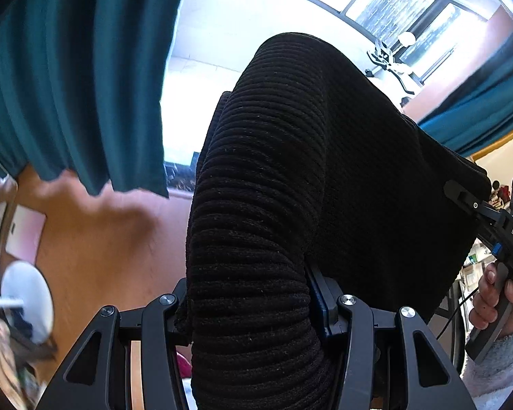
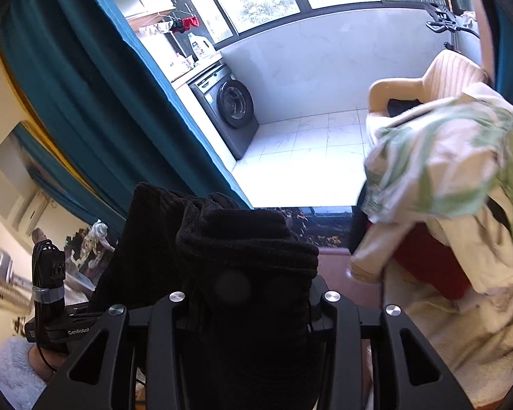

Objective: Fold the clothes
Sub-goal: 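Carry the folded garment with both grippers toward the tan armchair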

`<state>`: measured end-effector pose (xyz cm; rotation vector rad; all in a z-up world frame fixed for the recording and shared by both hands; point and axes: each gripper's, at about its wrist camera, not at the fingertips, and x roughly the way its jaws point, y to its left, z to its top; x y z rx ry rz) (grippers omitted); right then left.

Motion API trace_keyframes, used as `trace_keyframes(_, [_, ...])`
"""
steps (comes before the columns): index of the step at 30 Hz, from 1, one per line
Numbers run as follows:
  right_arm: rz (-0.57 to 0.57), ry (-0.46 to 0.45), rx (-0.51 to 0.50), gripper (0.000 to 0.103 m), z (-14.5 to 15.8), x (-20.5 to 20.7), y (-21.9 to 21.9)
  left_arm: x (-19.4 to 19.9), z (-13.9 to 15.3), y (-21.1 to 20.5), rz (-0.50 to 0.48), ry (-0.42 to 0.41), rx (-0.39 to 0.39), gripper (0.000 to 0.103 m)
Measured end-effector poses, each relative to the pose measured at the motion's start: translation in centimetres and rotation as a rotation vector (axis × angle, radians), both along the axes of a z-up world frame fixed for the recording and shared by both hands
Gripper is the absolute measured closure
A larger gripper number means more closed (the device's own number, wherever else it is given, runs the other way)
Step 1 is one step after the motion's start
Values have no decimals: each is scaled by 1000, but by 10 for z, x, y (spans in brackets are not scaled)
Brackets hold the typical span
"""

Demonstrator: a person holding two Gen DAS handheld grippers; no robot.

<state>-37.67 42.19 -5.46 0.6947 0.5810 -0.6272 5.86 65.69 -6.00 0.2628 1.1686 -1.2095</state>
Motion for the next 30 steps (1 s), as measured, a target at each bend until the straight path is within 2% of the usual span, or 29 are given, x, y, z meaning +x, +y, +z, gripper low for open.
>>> trace_keyframes(5, [-51,-27,-26,63,5,38,-26,49,8,-45,-51,-16,-11,54])
trace_keyframes(11, [-161,-48,-34,63,-1,55,-81,82,17,-135,-147,-41,-26,54])
trace_keyframes(14, [-209,-61,-49,63,2,68,-128,99,23,-196,-175,-39,-54,54])
trace_keyframes(17, [-237,-79,-99,63,9,79,-185,121,31,-280,-205,-57,-81,54])
trace_keyframes(24, [-280,-82,-151,63,43,106,-336,160,58,-447,-238,-38,-106,54])
trace_keyframes(30, [-334,-81,-147,63,39,123,-426,185,53,-567,-285,-48,-87,54])
